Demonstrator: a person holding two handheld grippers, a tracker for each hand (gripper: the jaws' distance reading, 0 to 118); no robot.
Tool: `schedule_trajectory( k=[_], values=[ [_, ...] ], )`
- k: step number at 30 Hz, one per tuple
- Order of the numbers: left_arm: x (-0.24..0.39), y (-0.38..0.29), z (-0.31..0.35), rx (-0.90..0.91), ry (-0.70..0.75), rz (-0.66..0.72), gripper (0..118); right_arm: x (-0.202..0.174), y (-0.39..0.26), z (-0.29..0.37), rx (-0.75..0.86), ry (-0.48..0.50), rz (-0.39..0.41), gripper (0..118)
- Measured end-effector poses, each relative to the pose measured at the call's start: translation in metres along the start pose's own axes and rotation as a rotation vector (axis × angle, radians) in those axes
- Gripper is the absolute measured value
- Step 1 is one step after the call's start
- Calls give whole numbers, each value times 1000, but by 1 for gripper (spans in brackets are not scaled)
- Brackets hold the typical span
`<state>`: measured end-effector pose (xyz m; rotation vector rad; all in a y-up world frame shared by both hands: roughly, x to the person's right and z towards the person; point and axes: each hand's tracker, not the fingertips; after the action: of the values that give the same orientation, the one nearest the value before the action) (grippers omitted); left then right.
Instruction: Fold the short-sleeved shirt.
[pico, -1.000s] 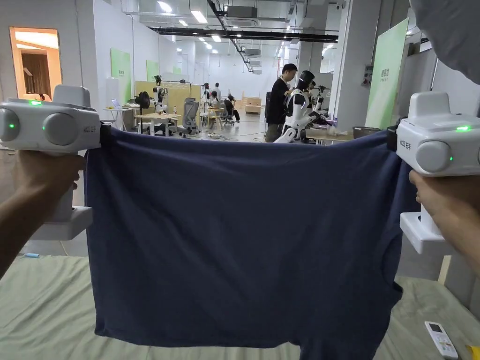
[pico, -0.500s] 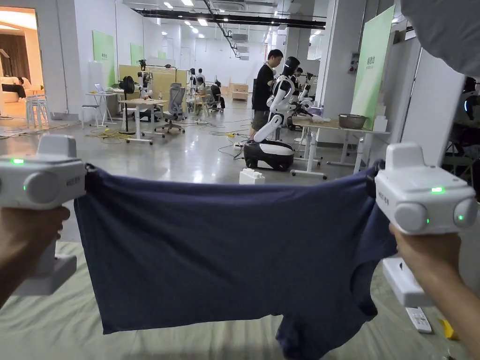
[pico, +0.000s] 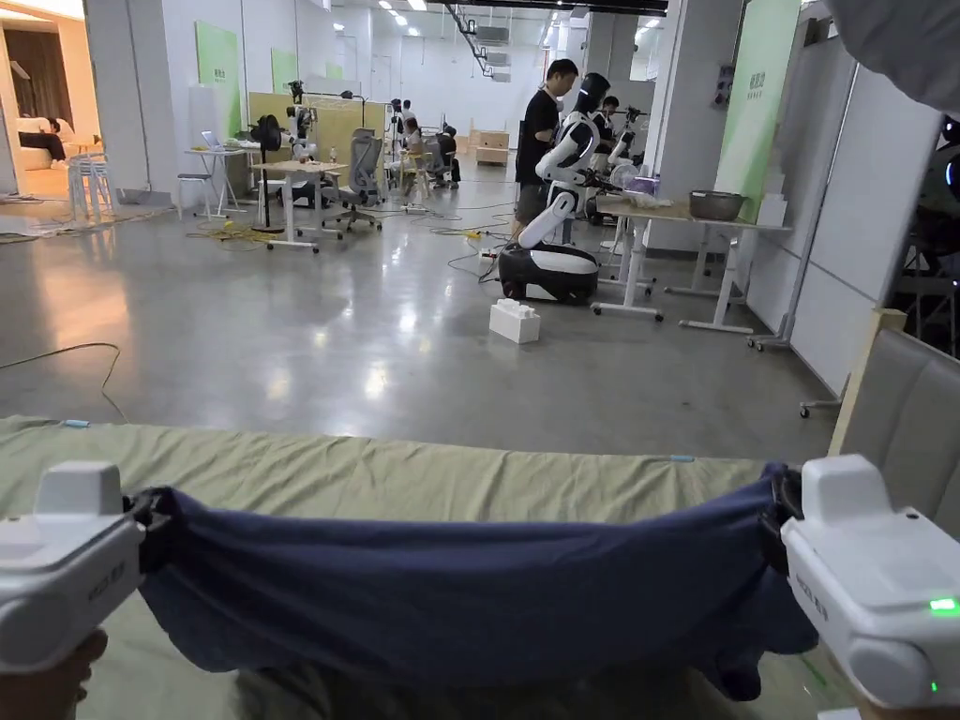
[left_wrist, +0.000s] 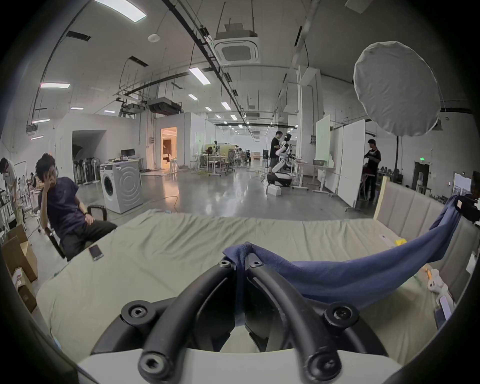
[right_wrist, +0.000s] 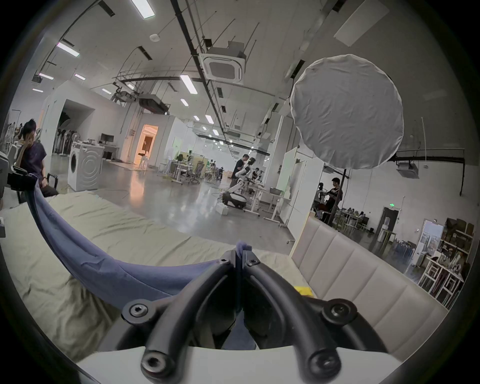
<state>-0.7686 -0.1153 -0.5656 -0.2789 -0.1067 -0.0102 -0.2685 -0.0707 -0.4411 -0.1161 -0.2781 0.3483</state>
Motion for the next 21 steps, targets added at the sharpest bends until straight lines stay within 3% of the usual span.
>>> schedule_trajectory(
  k=[12,21],
  values=[
    [-14,-145,91,-235,-2,9,6,-35,-137,123,-281,92,16,4],
    [-23,-222,102,-405,-29,-32,6,-57,-217,156,-524,139,-25,4]
  ],
)
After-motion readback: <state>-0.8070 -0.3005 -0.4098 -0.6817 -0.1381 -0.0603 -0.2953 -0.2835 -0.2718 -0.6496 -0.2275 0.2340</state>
